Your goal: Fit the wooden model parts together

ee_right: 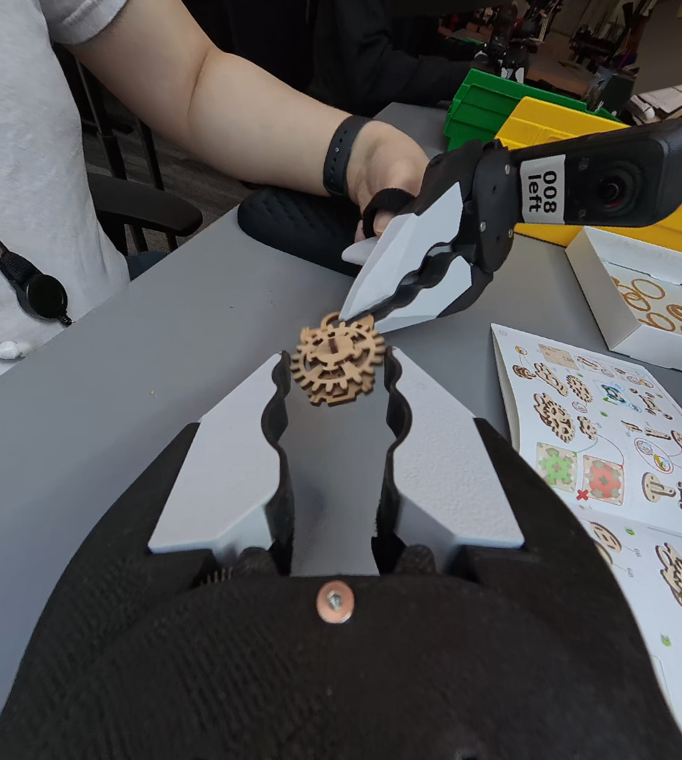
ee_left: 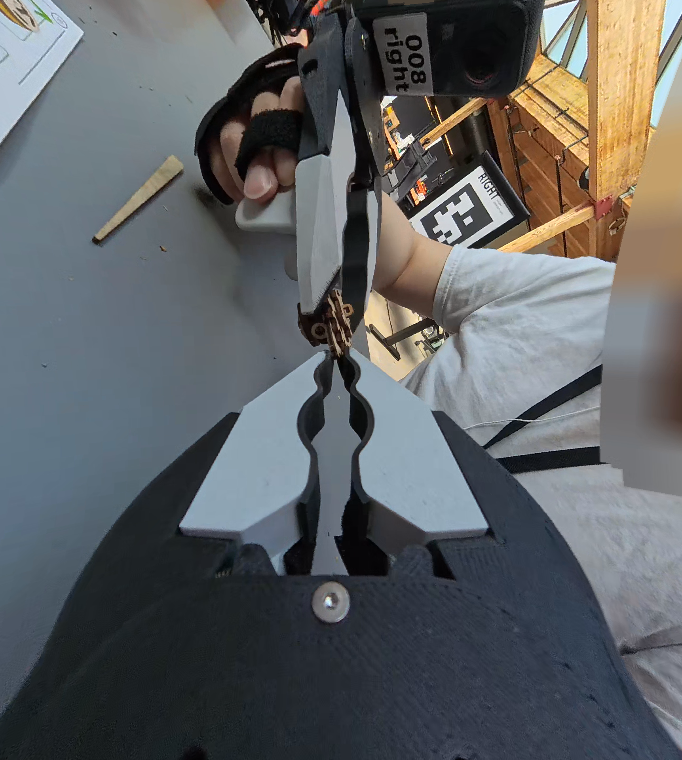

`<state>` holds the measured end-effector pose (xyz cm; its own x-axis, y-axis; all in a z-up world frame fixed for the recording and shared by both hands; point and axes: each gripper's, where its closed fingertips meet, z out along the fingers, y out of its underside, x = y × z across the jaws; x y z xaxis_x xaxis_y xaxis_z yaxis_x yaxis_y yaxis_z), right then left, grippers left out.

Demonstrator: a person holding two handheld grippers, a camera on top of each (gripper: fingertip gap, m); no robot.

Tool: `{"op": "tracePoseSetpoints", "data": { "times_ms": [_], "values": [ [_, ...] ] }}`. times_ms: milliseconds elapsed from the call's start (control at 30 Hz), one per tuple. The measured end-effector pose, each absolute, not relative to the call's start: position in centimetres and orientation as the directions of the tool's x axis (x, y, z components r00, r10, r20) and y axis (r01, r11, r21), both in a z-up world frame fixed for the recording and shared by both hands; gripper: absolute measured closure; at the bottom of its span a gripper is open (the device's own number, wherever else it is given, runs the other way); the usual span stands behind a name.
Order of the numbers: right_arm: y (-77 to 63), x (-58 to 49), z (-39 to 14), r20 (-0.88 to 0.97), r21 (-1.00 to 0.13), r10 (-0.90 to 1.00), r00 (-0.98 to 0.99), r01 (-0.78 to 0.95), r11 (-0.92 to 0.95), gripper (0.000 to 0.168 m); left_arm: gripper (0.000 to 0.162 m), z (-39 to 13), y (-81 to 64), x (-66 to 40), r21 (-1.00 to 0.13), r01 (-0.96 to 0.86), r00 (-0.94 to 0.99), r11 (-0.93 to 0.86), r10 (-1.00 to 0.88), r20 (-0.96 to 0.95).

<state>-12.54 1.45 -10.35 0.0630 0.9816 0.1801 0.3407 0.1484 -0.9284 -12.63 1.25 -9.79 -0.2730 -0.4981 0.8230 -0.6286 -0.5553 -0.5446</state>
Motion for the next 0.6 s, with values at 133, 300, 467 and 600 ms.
{"op": "tracePoseSetpoints", "data": {
  "times_ms": [133, 300, 467, 600],
  "values": [
    [3.5, -11.6, -10.0, 0.149, -0.941, 0.973, 0.176, 0.328, 0.085, 0.109, 0.162, -10.6, 2.5, -12.0, -0.463, -0.566, -0.132, -0.682, -0.479, 0.868],
    [4.8, -9.9, -10.4, 0.111, -0.933, 0.958, 0.265, 0.360, 0.009, 0.108, 0.162, -12.8, 4.9, -11.7, -0.348, -0.409, 0.120, -0.844, -0.428, 0.896],
    [5.7, -9.4, -11.5, 0.069, -0.910, 0.944, 0.322, 0.407, -0.073, 0.109, 0.162, -13.9, 5.7, -11.6, -0.366, -0.265, 0.242, -0.892, -0.429, 0.870],
    [6.1, -9.0, -11.5, 0.067, -0.904, 0.935, 0.349, 0.417, -0.090, 0.109, 0.161, -14.3, 5.6, -11.9, -0.347, -0.207, 0.267, -0.915, -0.394, 0.879]
  ]
}}
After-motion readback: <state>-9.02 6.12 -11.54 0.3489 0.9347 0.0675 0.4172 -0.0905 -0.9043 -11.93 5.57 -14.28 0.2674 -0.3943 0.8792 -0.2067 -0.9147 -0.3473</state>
